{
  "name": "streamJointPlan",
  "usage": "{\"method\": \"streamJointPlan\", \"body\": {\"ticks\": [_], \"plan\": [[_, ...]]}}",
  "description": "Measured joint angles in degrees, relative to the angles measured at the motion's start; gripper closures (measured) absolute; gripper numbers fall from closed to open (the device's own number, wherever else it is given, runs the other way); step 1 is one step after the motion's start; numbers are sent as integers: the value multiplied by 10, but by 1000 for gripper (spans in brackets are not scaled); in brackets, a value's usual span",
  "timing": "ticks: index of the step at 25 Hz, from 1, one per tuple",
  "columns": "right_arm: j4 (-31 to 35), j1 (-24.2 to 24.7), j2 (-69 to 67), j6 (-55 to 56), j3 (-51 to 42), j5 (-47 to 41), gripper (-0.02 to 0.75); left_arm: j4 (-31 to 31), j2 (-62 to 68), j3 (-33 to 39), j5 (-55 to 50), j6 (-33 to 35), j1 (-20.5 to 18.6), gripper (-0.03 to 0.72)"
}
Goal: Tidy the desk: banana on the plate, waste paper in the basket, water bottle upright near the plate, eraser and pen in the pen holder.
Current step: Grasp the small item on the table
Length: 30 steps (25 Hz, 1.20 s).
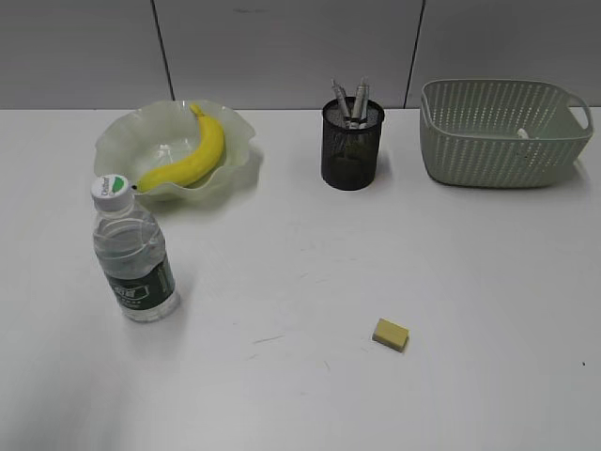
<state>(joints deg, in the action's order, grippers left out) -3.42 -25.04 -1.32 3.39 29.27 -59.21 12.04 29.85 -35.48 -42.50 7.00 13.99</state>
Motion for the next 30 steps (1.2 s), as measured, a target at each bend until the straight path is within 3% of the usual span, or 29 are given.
{"method": "streamJointPlan", "body": {"ticks": [4,6,8,11,14,16,21,25,30], "plan": [[0,0,6,1,0,-1,398,197,179,-55,41,219,26,461],[0,0,14,1,0,-1,398,242,262,-92,62,269,75,465],[-1,0,17,1,0,-1,398,245,340,-137,92,290,150,467],[-1,0,17,2,0,-1,398,192,455,-198,155,284,307,468],[-1,0,17,2,-1,-2,404,98,584,-263,196,206,407,437],[-1,0,17,2,-1,-2,414,66,664,-309,201,146,424,371],[-1,0,17,2,-1,-2,437,44,822,-428,143,95,426,181],[-1,0,17,2,-1,-2,440,-10,899,-513,78,-4,426,148],[-1,0,17,2,-1,-2,442,-110,961,-583,1,-105,426,165]]}}
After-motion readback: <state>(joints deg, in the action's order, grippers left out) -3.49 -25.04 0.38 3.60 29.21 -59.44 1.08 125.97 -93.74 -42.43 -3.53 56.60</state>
